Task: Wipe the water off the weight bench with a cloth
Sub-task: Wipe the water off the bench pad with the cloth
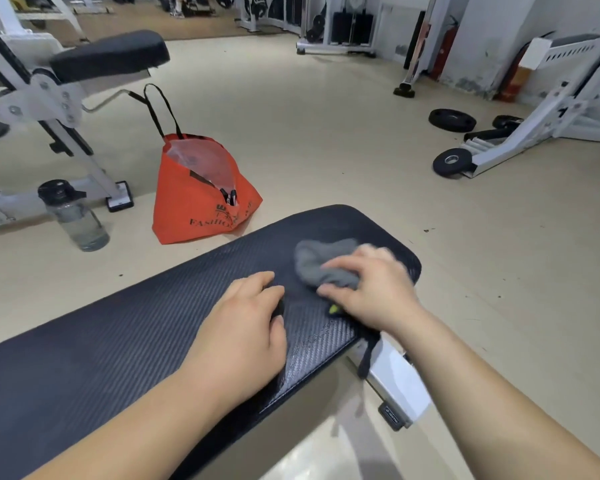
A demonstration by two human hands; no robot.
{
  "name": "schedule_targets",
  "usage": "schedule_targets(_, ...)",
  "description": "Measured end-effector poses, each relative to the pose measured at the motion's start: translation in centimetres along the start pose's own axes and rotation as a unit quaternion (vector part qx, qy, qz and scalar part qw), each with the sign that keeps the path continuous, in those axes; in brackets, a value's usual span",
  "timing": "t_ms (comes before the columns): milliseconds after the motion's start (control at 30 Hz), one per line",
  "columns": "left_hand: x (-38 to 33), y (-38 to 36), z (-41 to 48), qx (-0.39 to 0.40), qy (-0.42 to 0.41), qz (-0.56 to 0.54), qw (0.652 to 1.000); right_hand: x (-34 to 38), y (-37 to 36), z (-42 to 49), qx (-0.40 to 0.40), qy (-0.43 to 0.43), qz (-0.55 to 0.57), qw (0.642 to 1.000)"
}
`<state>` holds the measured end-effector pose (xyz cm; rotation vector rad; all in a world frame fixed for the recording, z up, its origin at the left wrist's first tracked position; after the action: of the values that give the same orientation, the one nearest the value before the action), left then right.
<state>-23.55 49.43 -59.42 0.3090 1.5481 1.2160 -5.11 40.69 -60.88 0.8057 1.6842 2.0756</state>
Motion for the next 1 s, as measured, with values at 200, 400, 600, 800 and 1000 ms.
schedule_targets(200,-0.6,-0.3,-1.6,-0.001,-0.009,-0.016,1.000,-5.8,0.9,-2.0,-0.071,-0.258,-0.036,0.963)
schedule_targets(400,-2.0,0.2,-2.1,-0.032,-0.031,-0.027,0.999,6.7,-0.8,-4.7,-0.031,0.110,0.006,0.993)
schedule_targets(600,-0.6,1.5,-4.4,-0.037,-0.020,-0.021,0.999,-7.8,0.8,-2.2,-0.089,-0.248,0.004,0.965)
schedule_targets(800,0.3,2.0,-5.1,-0.044,-0.017,-0.028,0.998,-2.0,0.2,-5.0,-0.062,-0.252,0.022,0.965)
schedule_targets(1000,1.0,3.7,-7.2,-0.059,-0.020,-0.037,0.997,5.3,-0.1,-6.2,-0.058,0.011,-0.051,0.997)
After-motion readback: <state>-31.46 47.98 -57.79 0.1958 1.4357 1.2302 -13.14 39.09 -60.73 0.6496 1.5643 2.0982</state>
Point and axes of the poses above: each hand's wrist, its own z-axis towards the middle knuckle, its own y-axis out of the back of the hand, x = y × z, the point moved 9 cm from there along z, towards the middle knuckle, and after that the axes turned 11 degrees about -z, right-handed, at the moved point
